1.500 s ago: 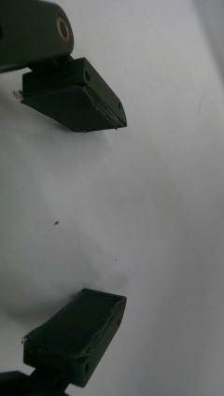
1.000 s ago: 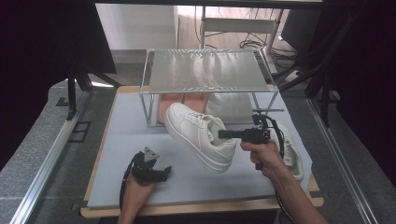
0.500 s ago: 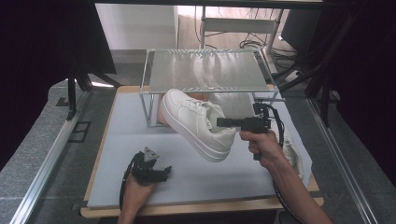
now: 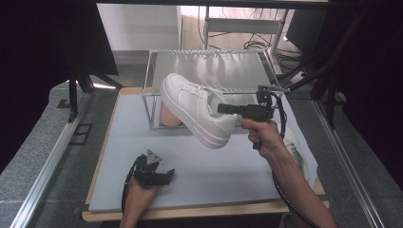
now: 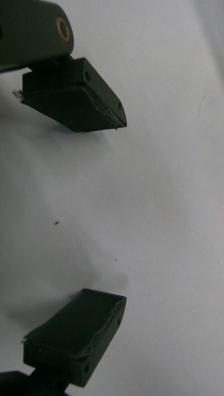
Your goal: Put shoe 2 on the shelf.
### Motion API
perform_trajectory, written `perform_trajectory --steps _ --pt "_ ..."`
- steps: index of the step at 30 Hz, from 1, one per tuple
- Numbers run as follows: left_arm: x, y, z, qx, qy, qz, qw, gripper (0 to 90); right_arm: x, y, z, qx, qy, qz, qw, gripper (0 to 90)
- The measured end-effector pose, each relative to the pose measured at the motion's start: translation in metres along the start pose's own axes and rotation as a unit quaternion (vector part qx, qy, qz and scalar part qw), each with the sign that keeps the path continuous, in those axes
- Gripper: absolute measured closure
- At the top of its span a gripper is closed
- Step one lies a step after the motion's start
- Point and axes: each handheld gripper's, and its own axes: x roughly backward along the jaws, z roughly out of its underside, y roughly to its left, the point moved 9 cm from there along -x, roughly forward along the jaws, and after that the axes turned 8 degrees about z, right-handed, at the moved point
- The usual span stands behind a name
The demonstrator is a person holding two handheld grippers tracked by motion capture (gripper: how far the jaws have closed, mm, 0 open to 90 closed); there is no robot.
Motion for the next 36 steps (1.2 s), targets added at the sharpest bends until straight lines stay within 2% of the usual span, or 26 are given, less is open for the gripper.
perform_trajectory --steps 4,10,16,22,27,28,29,31,36 --pt "0.000 0.000 0.000 -0.001 0.001 0.001 1.0000 13.4 -0.004 -0.003 -0.011 -0.006 -0.012 0.008 0.9999 83.3" --pt "0.000 0.000 0.000 -0.002 0.002 0.001 1.0000 13.5 -0.012 -0.014 -0.025 -0.020 -0.029 0.029 0.9990 83.3" --pt "0.000 0.000 0.000 -0.002 0.001 0.000 1.0000 13.4 -0.020 -0.028 -0.042 -0.025 -0.050 0.061 0.9966 83.3" --pt "0.000 0.000 0.000 -0.002 0.001 0.000 1.0000 13.5 -0.023 -0.041 -0.059 -0.027 -0.076 0.099 0.9919 83.3" --pt "0.000 0.000 0.000 -0.003 0.002 0.000 1.0000 13.5 -0.029 -0.052 -0.072 -0.020 -0.100 0.141 0.9848 83.2" --pt "0.000 0.000 0.000 -0.003 0.002 0.000 1.0000 13.5 -0.031 -0.053 -0.073 -0.021 -0.104 0.145 0.9838 83.0" --pt "0.000 0.000 0.000 -0.002 0.002 0.000 1.0000 13.4 -0.032 -0.053 -0.074 -0.025 -0.104 0.140 0.9843 83.0" --pt "0.000 0.000 0.000 -0.003 0.002 0.000 1.0000 13.5 -0.036 -0.054 -0.077 -0.024 -0.109 0.149 0.9826 83.0" --pt "0.000 0.000 0.000 -0.003 0.001 0.000 1.0000 13.5 -0.042 -0.051 -0.080 -0.013 -0.112 0.156 0.9813 79.3"
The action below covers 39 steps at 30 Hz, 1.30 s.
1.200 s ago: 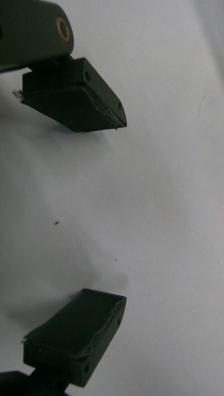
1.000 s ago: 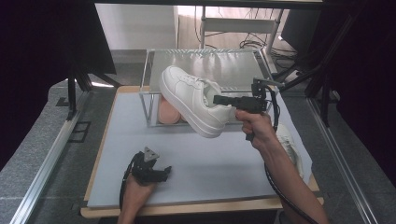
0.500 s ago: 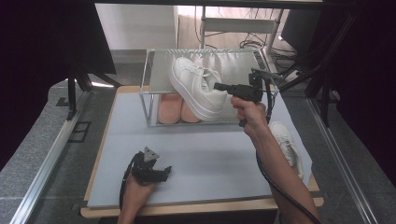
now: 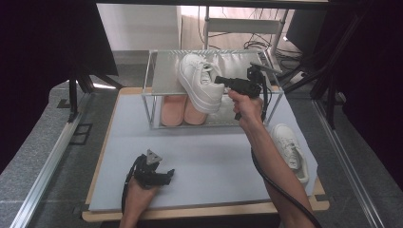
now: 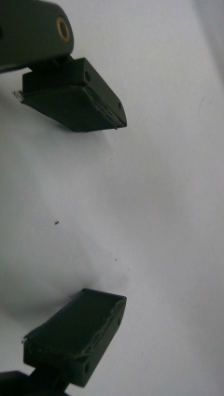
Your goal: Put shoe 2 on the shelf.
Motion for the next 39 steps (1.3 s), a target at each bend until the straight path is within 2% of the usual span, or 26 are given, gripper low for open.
perform_trajectory --steps 3,6,10,13,16,19,22,24,27,30,32,36,39 --pt "0.000 0.000 0.000 0.000 0.000 0.000 1.0000 13.5 -0.002 0.003 -0.001 0.000 0.002 -0.010 1.0000 75.1" --pt "0.000 0.000 0.000 0.000 0.000 0.000 1.0000 13.5 -0.004 0.009 0.000 -0.003 0.006 -0.031 0.9995 69.1" --pt "0.000 0.000 0.000 0.000 0.000 0.000 1.0000 13.5 -0.003 0.009 -0.002 -0.006 0.007 -0.036 0.9993 65.6" --pt "0.000 0.000 0.000 0.000 0.000 0.000 1.0000 13.5 0.004 0.008 -0.006 -0.015 -0.001 -0.048 0.9987 62.3" --pt "0.000 0.000 0.000 0.000 0.000 0.000 1.0000 13.5 0.013 0.006 -0.010 -0.010 -0.012 -0.050 0.9986 60.1" --pt "0.000 0.000 0.000 0.000 0.000 0.000 1.0000 13.5 0.022 0.004 -0.008 0.001 -0.008 -0.047 0.9989 58.0" --pt "0.000 0.000 0.000 0.000 -0.001 0.000 1.0000 13.5 0.031 0.001 -0.005 0.005 -0.011 -0.058 0.9982 57.9" --pt "0.000 0.000 0.000 0.001 -0.001 0.000 1.0000 13.5 0.036 -0.001 -0.001 0.007 -0.009 -0.067 0.9977 58.2" --pt "0.000 0.000 0.000 0.001 -0.001 0.000 1.0000 13.5 0.043 -0.004 0.004 0.018 -0.010 -0.069 0.9974 60.2" --pt "0.000 0.000 0.000 0.001 -0.001 0.000 1.0000 13.5 0.049 -0.007 0.013 0.049 -0.012 -0.058 0.9971 63.4" --pt "0.000 0.000 0.000 0.001 -0.001 0.000 1.0000 13.5 0.052 -0.007 0.020 0.061 -0.007 -0.054 0.9966 67.4" --pt "0.000 0.000 0.000 0.001 -0.001 0.000 1.0000 13.5 0.056 -0.008 0.039 0.088 0.005 -0.061 0.9942 75.6" --pt "0.000 0.000 0.000 0.001 -0.001 0.000 1.0000 13.5 0.059 -0.007 0.050 0.104 0.005 -0.068 0.9923 82.1"
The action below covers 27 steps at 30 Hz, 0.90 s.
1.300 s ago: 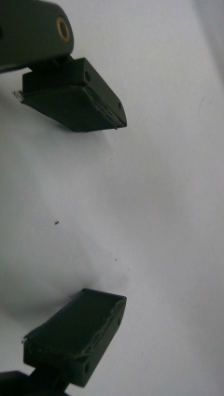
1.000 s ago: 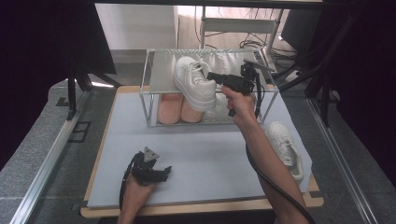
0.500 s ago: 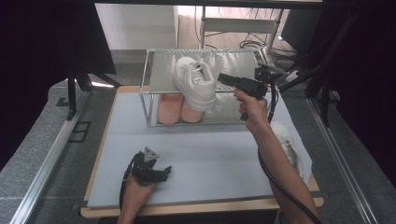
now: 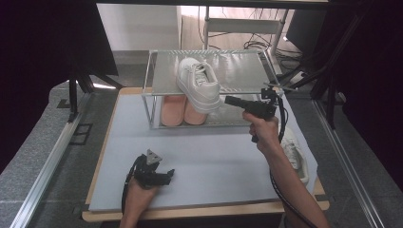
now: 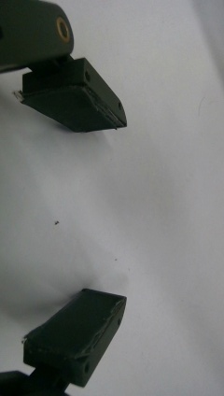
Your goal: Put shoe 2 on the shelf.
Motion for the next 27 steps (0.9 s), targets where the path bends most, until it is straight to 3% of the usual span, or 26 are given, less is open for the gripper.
perform_trajectory --steps 4,7,14,21,24,27 --pt "0.000 0.000 0.000 0.000 0.000 0.000 1.0000 13.5 0.000 0.010 0.016 0.031 0.016 -0.016 0.9993 89.8" --pt "0.000 0.000 0.000 0.000 0.000 0.000 1.0000 13.5 -0.001 0.018 0.027 0.045 0.021 -0.022 0.9985 90.0" --pt "0.000 0.000 0.000 0.000 0.000 0.000 1.0000 13.5 -0.007 0.025 0.039 0.076 0.026 -0.008 0.9967 90.0" --pt "0.000 0.000 0.000 0.000 0.000 0.000 1.0000 13.5 -0.016 0.016 0.037 0.071 0.025 0.004 0.9972 90.0" --pt "0.000 0.000 0.000 -0.001 0.000 -0.001 1.0000 13.5 -0.020 0.014 0.036 0.052 0.023 -0.011 0.9983 90.0" --pt "0.000 0.000 0.000 -0.001 0.000 0.000 1.0000 13.5 -0.022 0.015 0.034 0.054 0.022 -0.011 0.9982 90.0"
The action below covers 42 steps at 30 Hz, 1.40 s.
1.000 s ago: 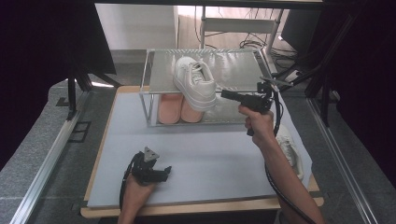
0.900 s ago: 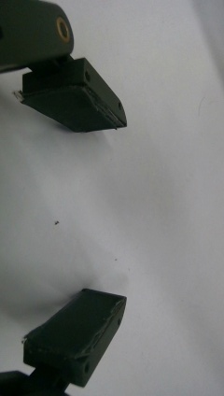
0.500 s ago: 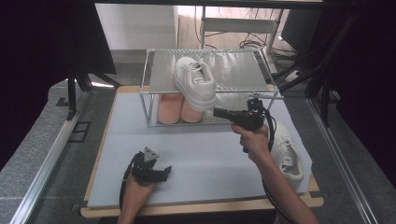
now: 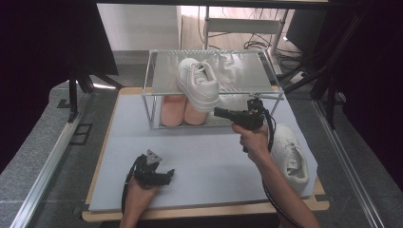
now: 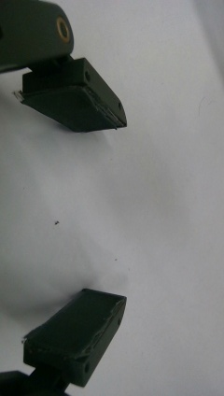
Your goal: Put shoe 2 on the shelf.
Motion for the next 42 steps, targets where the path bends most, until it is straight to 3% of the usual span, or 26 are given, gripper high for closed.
perform_trajectory --steps 17,42 --pt "0.000 0.000 0.000 0.000 0.000 0.000 1.0000 13.5 -0.040 -0.002 -0.008 0.012 0.018 0.019 0.9996 90.0" --pt "0.000 0.000 0.000 0.001 0.000 0.000 1.0000 13.5 -0.090 0.002 -0.019 0.012 0.027 0.024 0.9993 90.0"
